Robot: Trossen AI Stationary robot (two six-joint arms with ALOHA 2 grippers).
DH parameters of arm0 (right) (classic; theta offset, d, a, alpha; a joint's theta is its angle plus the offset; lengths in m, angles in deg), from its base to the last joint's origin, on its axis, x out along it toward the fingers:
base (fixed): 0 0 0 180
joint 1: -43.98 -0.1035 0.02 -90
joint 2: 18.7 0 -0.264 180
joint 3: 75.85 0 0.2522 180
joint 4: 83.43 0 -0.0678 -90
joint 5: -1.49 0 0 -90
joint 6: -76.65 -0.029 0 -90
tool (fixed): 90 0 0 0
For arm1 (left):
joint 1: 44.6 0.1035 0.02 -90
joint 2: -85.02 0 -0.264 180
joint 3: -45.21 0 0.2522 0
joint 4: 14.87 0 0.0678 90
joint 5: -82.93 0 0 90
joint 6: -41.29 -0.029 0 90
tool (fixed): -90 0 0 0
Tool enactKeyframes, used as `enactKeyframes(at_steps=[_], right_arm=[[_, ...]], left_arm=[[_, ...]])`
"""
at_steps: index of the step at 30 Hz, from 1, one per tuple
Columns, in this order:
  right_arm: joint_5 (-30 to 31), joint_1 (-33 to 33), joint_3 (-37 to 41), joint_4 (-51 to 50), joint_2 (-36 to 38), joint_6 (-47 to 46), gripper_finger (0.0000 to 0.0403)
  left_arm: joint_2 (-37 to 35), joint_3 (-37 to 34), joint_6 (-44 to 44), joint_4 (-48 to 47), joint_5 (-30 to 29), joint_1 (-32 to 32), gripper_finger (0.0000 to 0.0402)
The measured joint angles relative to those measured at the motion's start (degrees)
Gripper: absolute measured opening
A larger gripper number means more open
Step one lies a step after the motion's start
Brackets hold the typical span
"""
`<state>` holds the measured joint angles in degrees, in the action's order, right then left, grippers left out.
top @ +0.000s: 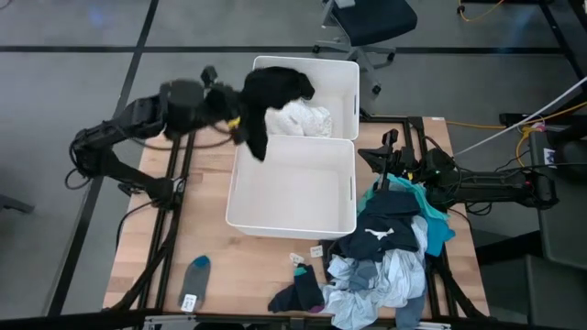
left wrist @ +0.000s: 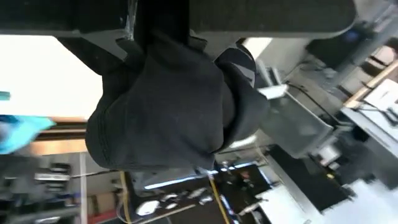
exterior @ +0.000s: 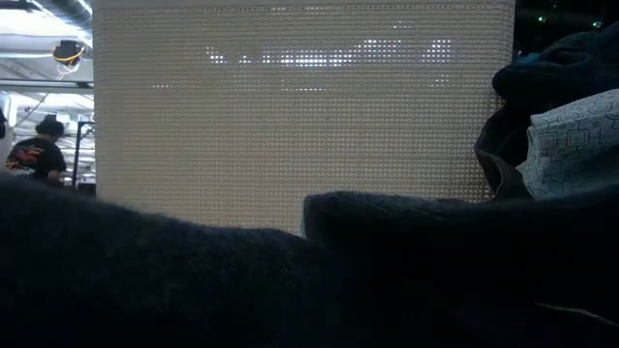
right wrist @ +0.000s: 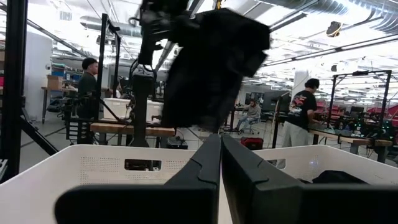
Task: Sort clothes
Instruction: Put the black underwear into the top white bin
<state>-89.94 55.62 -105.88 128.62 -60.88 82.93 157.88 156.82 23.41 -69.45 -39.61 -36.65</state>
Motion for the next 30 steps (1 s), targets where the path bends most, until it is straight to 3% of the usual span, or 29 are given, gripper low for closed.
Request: enactKeyframes(at_steps=[5,12,20,30], right_arm=[[0.14,-0.01,0.0,0.04,0.0,0.02,0.0017],[0.9,-0.02,0.0,-0.64,0.0,0.04,0.0017],[0.87,-0.02,0.0,-0.94,0.0,0.04,0.0017],[0.87,0.0,0.0,-0.94,0.0,0.04,0.0017]], left_arm=[[3.07,0.0,-3.25,5.98,8.08,9.31,0.0032],[10.55,-0.02,-3.29,10.95,14.61,19.53,0.0031],[18.33,-0.02,0.73,13.83,16.22,26.37,0.0035],[24.97,-0.02,2.56,12.94,16.27,29.06,0.0046]])
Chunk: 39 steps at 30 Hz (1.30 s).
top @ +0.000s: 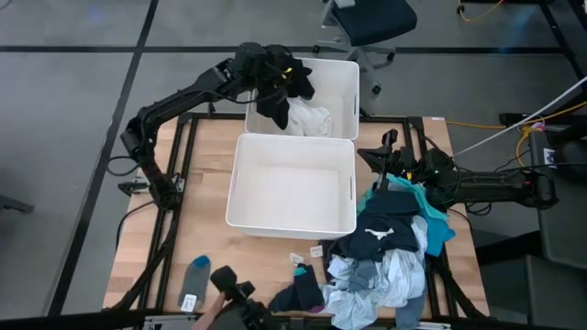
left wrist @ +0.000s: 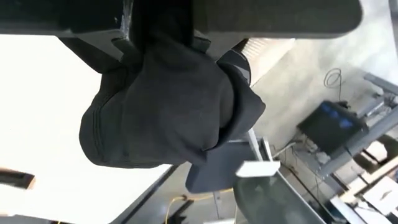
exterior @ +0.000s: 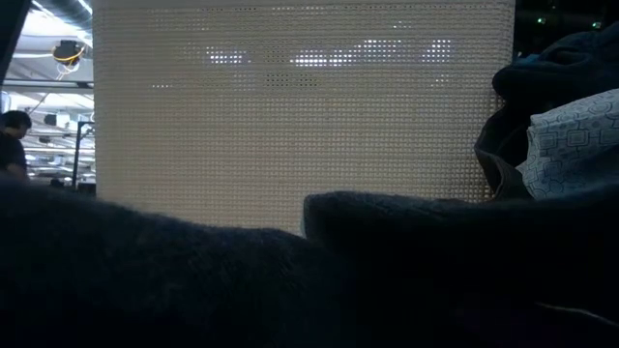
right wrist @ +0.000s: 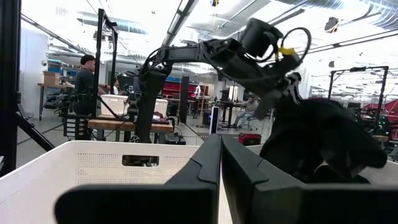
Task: Sort clothes
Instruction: Put the black underwear into the top white bin, then put the gray sock into the bottom white bin
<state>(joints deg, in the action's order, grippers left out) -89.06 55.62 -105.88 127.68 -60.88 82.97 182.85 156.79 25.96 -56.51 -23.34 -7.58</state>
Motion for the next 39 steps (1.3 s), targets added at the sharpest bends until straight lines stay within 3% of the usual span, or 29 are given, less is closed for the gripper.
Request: enactKeyframes(at_steps=[15,27,33,39], right_arm=[[0.0,0.0,0.0,0.0,0.0,0.02,0.0017],[0.0,-0.02,0.0,0.01,0.0,0.21,0.0017],[0.0,-0.02,0.0,0.02,0.0,0.39,0.0017],[0.0,-0.02,0.0,0.02,0.02,0.39,0.0017]], left_arm=[[0.98,0.0,1.22,-1.27,-3.37,0.17,0.0049],[-0.24,0.0,-0.05,-3.09,-4.01,-0.87,0.0185],[-5.86,0.0,-0.05,-3.25,-4.09,-4.45,0.0199],[-13.1,0.0,1.11,-13.1,-4.06,-11.07,0.0195]])
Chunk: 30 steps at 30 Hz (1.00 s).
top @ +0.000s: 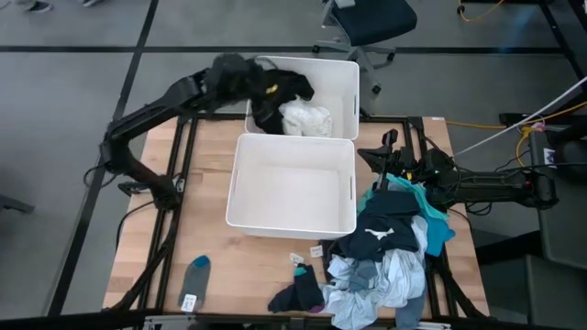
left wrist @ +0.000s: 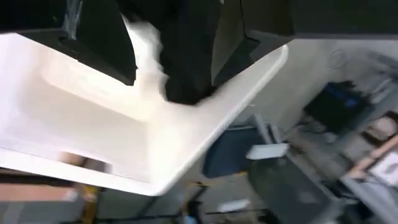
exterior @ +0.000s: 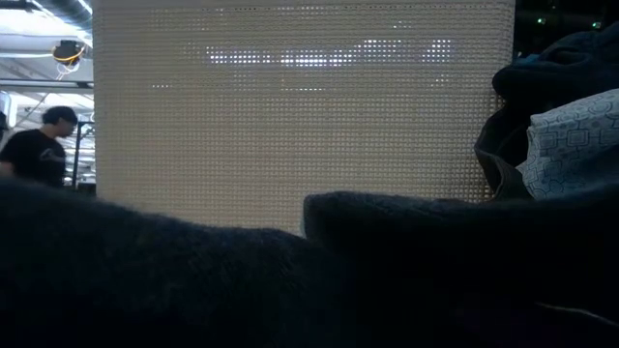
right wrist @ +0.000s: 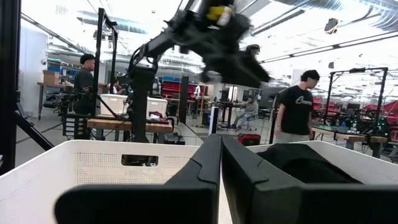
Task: Sort clothes
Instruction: Put the gray sock into the bottom white bin
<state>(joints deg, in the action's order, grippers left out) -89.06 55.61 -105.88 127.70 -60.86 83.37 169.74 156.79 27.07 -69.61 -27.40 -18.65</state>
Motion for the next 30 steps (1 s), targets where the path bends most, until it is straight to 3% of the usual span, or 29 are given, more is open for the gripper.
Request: enactKeyframes(at_steps=[6,15,30], right_arm=[[0.0,0.0,0.0,0.0,-0.01,0.02,0.0017],[0.0,-0.01,0.0,-0.02,0.01,0.02,0.0017],[-0.02,0.0,0.0,-0.26,0.0,0.0,0.0017]], left_arm=[[-5.48,0.0,5.92,-12.69,0.23,-10.05,0.0194],[-8.15,0.0,23.01,-28.72,0.23,-27.38,0.0194],[-7.82,0.0,57.62,-43.13,-3.05,-56.89,0.0194]])
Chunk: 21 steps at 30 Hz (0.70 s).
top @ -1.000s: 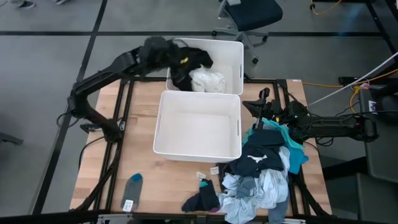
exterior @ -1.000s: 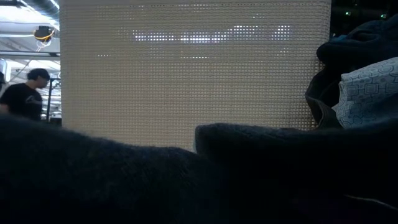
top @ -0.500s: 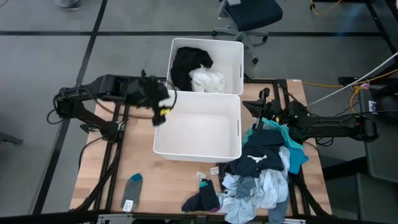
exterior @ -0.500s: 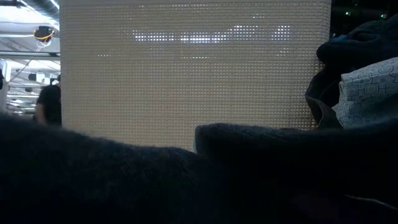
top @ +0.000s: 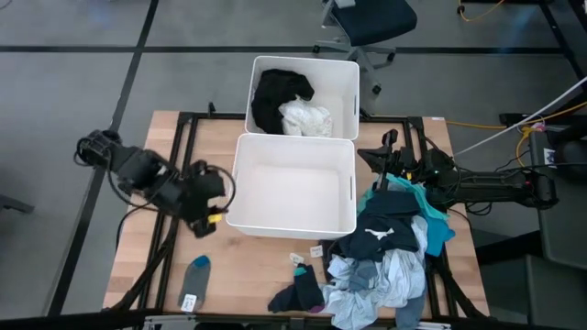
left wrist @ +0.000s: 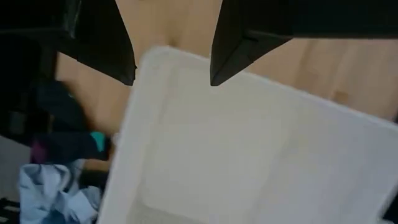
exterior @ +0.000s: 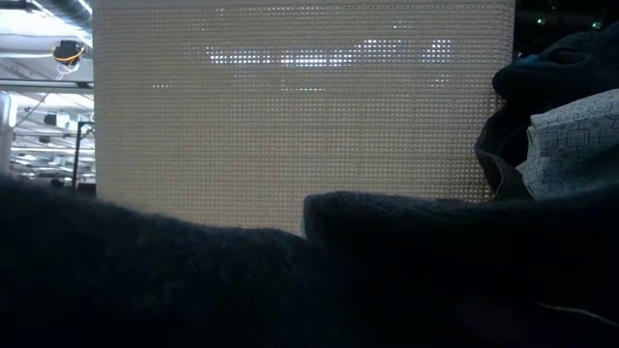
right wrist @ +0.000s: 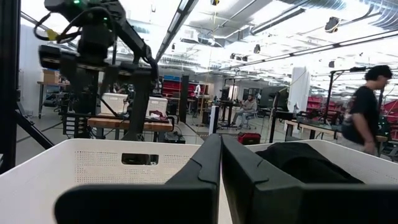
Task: Sort clothes
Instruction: Put the gray sock into the bottom white bin
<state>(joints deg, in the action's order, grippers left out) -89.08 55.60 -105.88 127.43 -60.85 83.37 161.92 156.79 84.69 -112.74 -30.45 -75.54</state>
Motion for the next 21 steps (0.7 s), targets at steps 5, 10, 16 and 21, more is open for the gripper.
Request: enactKeyframes(at_steps=[5,10,16,21], right_arm=[[0.0,0.01,0.0,-0.6,-0.01,-0.66,0.0017],[0.0,0.01,0.0,-0.72,0.0,-0.69,0.0017],[0.0,0.02,0.0,-0.7,0.0,-0.14,0.0017],[0.0,0.02,0.0,0.05,0.0,1.09,0.0017]], left_arm=[[1.29,-0.67,14.31,-2.01,-0.35,-7.87,0.0194],[2.16,-5.61,25.96,-1.83,0.08,-15.15,0.0194],[2.36,-15.99,37.26,6.26,1.64,-22.65,0.0194],[2.36,-26.3,42.62,15.06,1.88,-26.35,0.0194]])
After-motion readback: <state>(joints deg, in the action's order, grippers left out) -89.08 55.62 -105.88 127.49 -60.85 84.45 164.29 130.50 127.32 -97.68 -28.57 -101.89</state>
